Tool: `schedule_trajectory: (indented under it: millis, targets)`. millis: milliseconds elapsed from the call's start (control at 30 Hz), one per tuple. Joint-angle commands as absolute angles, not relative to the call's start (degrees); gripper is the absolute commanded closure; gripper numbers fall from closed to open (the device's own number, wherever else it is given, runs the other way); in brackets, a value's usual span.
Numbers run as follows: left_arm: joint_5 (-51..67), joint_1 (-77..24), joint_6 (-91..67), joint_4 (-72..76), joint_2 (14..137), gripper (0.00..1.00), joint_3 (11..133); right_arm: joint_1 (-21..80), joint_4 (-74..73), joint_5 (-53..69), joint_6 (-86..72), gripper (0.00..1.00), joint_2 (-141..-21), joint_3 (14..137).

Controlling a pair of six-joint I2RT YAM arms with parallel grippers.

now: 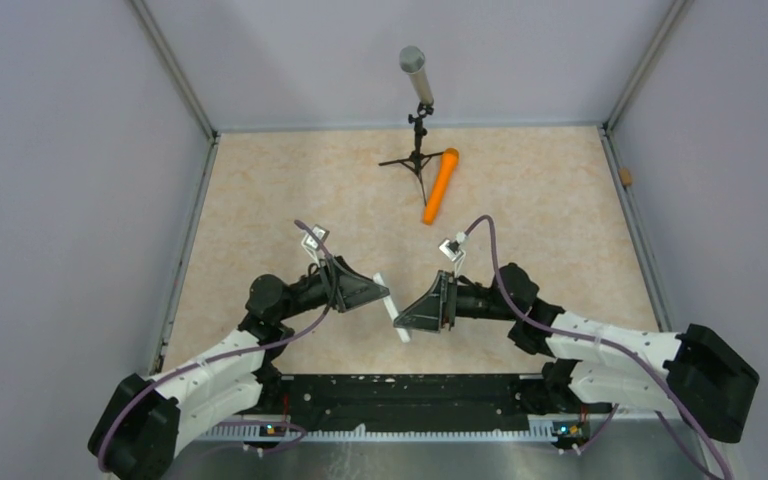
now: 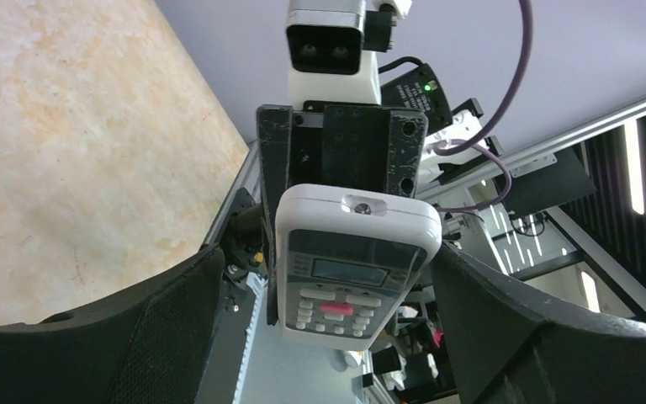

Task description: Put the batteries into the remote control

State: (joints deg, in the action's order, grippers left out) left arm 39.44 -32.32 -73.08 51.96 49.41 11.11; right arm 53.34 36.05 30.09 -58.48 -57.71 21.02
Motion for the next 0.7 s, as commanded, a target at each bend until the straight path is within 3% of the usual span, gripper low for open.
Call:
schedule_trajectory:
  millis: [0, 200, 467, 533, 600, 667]
  targets:
    - [41.6, -32.0, -74.6, 58.6, 49.5, 0.11, 12.8, 52.9, 50.0, 32.1, -62.8, 0.95, -60.5, 20.1]
    - [42.8, -32.0, -74.7, 59.7, 49.8, 0.28, 13.0, 52.9, 52.1, 31.6, -63.3, 0.96, -62.6, 19.7]
    - [43.2, -32.1, -74.2, 59.7, 51.1, 0.80, 13.4, 52.9, 48.4, 30.0, -61.8, 0.89, -61.4, 19.8]
    - [42.5, -32.1, -73.8, 58.6, 51.3, 1.00, 13.7, 52.9, 46.1, 29.5, -60.8, 0.72, -60.6, 20.1]
    - [41.8, -32.1, -72.4, 55.1, 51.2, 1.00, 14.6, 52.9, 42.2, 28.9, -58.8, 0.51, -59.0, 20.6]
    - [40.8, -32.1, -70.0, 49.2, 51.1, 1.00, 16.3, 52.9, 35.2, 27.4, -55.3, 0.39, -56.8, 21.8]
